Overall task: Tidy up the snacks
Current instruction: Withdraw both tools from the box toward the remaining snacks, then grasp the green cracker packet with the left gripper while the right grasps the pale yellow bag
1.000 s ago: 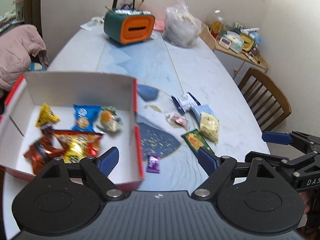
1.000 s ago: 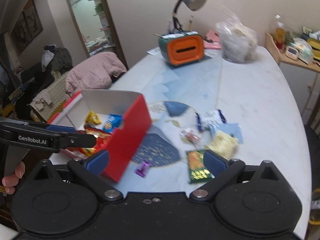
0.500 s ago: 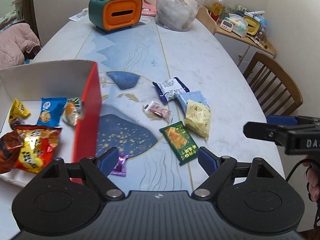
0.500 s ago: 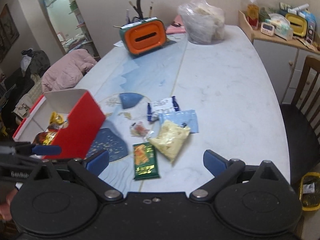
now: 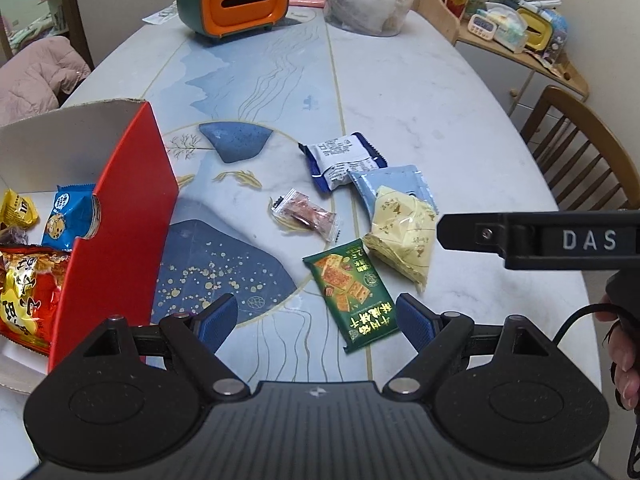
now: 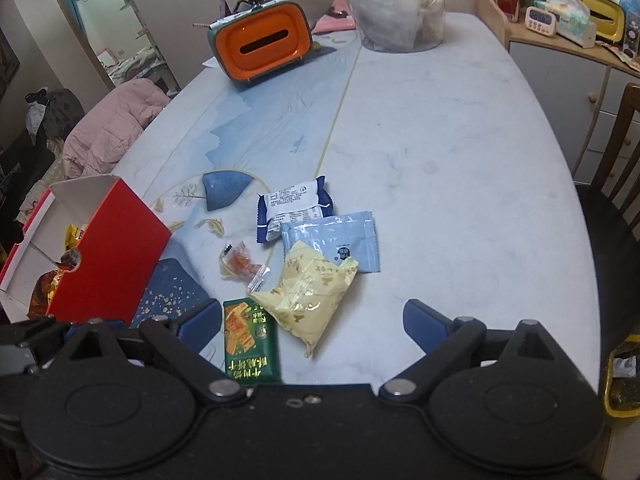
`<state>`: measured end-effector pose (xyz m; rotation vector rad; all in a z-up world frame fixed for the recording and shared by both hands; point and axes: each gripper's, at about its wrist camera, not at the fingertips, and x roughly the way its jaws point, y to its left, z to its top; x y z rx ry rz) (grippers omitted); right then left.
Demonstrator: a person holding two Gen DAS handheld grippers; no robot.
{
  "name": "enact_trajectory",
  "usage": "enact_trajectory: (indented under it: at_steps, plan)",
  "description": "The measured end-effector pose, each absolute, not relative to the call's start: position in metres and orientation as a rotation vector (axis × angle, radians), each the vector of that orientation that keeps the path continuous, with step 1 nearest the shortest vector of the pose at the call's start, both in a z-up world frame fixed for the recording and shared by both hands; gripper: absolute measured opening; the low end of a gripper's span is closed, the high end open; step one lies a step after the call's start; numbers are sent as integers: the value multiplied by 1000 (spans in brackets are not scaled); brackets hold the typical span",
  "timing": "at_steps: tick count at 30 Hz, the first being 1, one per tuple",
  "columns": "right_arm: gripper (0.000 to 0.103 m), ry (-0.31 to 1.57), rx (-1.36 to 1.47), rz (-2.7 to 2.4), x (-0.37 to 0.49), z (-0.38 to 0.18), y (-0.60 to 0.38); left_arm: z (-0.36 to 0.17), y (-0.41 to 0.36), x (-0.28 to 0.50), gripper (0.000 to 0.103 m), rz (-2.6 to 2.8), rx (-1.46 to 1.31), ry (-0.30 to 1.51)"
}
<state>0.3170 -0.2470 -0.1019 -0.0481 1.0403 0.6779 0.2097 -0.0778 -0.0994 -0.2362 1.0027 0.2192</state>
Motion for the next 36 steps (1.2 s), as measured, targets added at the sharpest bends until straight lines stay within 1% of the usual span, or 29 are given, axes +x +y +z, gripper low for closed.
enact_trajectory:
  at_steps: [10,12,16,21,24,26,28,30,31,35,36]
  plan:
    - [94,1097,-69,675,344,-126,-222,-121,-81,230,86,235,-290,1061]
    - [89,1112,-70,665,350,-132,-219,-125,-82,235,86,239,-301,1070]
    - [88,1152,-60,657,358,-143,-215,-133,-87,246,86,246,-304,1083]
    - [82,1188,-43,645,364,-153,-211,-139,-94,255,86,259,-276,1085]
    - [80,1201,-28,641,365,-156,-210,-143,-93,258,85,270,-287,1092]
    - [78,1209,-21,635,366,-158,-209,-145,-93,259,82,276,-292,1093]
    - [75,1219,-10,632,367,-160,-210,-148,-94,260,70,280,-296,1103]
    - [72,1219,-6,633,367,-161,-209,-150,-94,260,67,277,-314,1110]
    - [71,1220,-9,634,367,-161,-209,-151,-94,260,63,271,-320,1110]
    - [62,1222,-5,654,365,-161,-209,-152,-95,260,58,266,-325,1102]
    - [59,1224,-1,659,365,-161,-210,-152,-95,260,54,264,-328,1100]
